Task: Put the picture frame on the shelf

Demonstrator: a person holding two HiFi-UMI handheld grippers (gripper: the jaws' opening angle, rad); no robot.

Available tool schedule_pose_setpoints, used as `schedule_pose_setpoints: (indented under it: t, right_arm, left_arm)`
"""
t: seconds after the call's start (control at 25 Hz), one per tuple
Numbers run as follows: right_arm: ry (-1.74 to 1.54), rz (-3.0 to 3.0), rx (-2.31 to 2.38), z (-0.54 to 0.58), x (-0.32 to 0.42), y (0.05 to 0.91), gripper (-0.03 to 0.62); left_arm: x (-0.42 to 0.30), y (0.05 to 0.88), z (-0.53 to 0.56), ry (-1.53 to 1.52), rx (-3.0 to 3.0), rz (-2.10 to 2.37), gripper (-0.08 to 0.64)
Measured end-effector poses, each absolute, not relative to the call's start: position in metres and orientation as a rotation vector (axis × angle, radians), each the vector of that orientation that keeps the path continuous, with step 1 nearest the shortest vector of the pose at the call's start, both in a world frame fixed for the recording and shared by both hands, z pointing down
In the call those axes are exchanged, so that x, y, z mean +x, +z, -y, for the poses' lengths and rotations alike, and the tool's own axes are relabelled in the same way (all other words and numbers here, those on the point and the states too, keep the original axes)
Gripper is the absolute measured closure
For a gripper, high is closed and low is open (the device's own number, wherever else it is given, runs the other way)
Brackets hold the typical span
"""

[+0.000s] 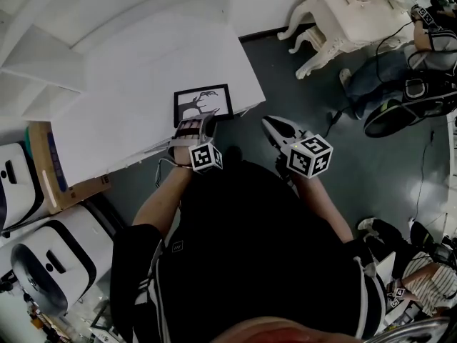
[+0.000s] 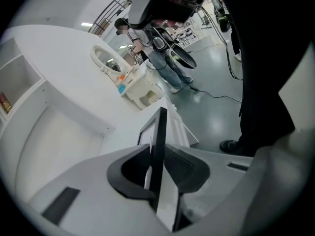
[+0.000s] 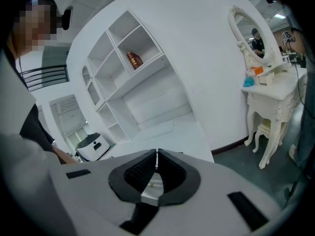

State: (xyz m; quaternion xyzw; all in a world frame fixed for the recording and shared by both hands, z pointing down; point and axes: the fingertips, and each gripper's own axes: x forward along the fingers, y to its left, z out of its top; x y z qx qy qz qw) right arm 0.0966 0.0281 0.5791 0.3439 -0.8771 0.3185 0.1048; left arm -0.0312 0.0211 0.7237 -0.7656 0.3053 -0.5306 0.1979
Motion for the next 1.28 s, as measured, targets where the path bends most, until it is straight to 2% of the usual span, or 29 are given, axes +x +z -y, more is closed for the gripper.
schedule_pose_setpoints:
  t: [1.28]
  right_arm:
    - [0.925,2.653,1.025,-0.031,0.103,0.571,0.570]
  left_arm:
    - [-0.057,0.655,0.026,-1.453,-2.028,-1.001,0.485]
